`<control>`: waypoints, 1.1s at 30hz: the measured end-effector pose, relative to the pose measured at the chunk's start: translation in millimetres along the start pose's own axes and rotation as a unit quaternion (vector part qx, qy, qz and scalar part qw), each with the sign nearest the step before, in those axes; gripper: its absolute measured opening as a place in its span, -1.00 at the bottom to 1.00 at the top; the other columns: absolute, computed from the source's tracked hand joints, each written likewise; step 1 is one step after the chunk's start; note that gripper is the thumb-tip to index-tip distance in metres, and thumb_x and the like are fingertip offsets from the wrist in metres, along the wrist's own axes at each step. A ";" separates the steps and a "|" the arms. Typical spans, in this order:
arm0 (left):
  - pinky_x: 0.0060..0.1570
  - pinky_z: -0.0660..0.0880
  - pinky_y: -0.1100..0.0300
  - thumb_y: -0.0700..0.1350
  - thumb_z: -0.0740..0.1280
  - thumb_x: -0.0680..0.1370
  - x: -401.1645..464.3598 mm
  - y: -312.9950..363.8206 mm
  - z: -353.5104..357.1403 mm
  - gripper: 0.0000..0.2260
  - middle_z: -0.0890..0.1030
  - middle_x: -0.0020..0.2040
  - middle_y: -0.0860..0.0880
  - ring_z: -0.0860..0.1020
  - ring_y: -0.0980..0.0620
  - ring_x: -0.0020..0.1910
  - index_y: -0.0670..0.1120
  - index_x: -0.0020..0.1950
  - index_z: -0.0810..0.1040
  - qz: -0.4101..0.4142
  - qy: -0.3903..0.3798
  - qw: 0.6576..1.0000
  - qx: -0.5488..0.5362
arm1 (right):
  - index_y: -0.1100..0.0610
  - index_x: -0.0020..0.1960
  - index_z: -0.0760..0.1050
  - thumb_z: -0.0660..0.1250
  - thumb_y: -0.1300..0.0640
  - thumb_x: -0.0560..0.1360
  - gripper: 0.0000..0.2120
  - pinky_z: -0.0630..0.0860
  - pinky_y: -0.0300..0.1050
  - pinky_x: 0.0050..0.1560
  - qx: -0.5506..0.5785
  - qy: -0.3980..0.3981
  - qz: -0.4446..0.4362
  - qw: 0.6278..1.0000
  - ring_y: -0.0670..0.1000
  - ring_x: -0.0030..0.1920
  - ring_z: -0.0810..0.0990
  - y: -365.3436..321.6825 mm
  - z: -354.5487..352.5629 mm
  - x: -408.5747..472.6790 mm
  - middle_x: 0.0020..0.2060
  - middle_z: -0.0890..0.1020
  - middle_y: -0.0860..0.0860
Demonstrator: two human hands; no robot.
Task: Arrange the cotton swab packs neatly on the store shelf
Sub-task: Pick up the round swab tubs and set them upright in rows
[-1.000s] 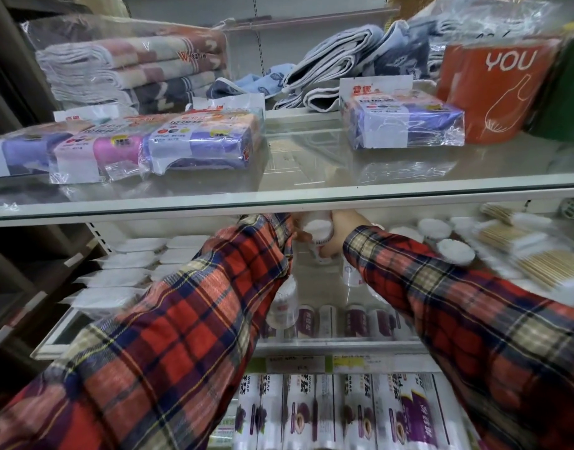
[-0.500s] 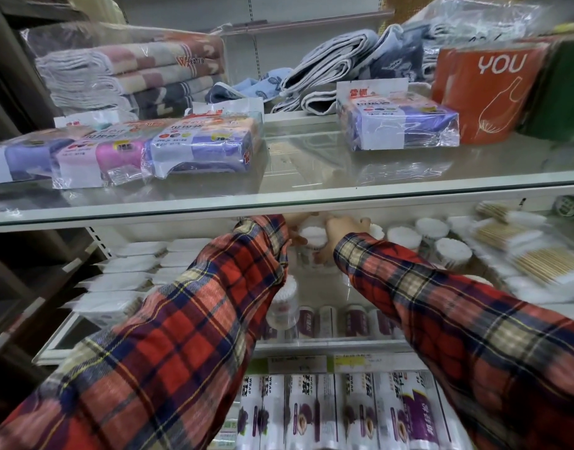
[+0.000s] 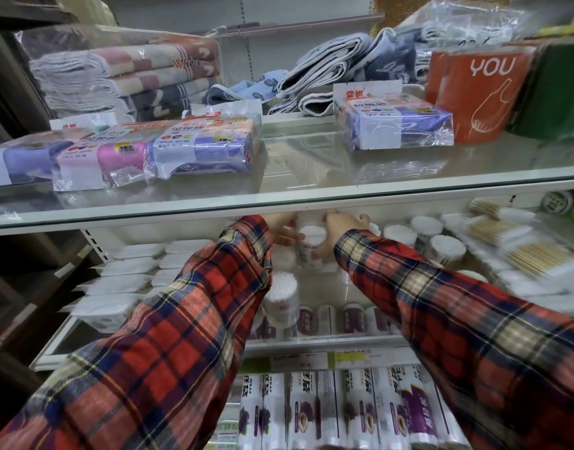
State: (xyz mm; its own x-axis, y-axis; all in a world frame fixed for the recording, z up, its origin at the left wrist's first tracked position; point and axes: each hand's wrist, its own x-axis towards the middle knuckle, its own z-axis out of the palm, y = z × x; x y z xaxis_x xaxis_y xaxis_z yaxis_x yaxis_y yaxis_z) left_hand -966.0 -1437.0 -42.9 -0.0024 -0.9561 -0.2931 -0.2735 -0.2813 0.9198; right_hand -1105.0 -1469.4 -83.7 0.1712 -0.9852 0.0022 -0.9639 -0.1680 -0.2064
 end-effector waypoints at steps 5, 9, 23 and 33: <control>-0.25 0.53 0.22 0.00 0.21 0.61 -17.5 2.3 3.6 -0.71 0.53 0.15 -0.06 0.59 0.06 -0.20 -0.10 0.26 0.48 0.031 -0.004 0.999 -0.009 | 0.04 0.20 0.45 0.52 -0.12 0.24 -0.40 0.45 0.02 0.21 0.133 0.058 -0.007 0.989 0.07 0.10 0.56 22.6 -19.6 -16.9 0.09 0.59 0.01; -0.10 0.54 0.17 -0.05 0.22 0.61 -40.1 2.4 22.0 -0.71 0.52 0.17 -0.10 0.58 -0.05 -0.03 -0.15 0.28 0.47 0.051 -0.021 0.998 0.019 | 0.06 0.15 0.51 0.52 0.01 0.29 -0.54 0.49 -0.08 0.16 0.187 0.096 0.005 0.978 0.02 0.06 0.58 51.2 -28.2 -42.0 0.03 0.62 0.00; 0.19 0.44 0.08 -0.13 0.31 0.55 -59.7 -47.3 86.6 -0.68 0.57 0.21 -0.16 0.53 -0.09 0.17 -0.15 0.29 0.44 0.061 0.023 0.998 -0.003 | 0.04 0.06 0.55 0.45 0.01 0.39 -0.72 0.50 -0.15 0.04 0.122 0.079 -0.009 0.989 -0.02 -0.04 0.59 94.0 -26.4 -108.9 -0.10 0.62 -0.04; 0.36 0.35 0.02 -0.31 0.19 0.49 -45.8 -74.7 119.0 -0.50 0.46 0.35 -0.22 0.43 -0.16 0.33 -0.22 0.45 0.29 -0.003 0.114 0.993 0.014 | 0.05 0.17 0.49 0.47 -0.14 0.33 -0.51 0.40 -0.16 0.10 0.139 -0.009 -0.046 0.989 0.05 0.14 0.53 72.6 -12.3 -56.1 0.20 0.56 0.04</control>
State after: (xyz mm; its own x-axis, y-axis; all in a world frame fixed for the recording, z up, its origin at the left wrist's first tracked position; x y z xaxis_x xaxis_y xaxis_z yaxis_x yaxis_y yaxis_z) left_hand -1059.9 -1362.4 -129.2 0.2159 -0.9491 -0.2294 -0.2990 -0.2880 0.9098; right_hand -1187.0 -1426.8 -86.7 0.2608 -0.9652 0.0165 -0.8511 -0.2380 -0.4680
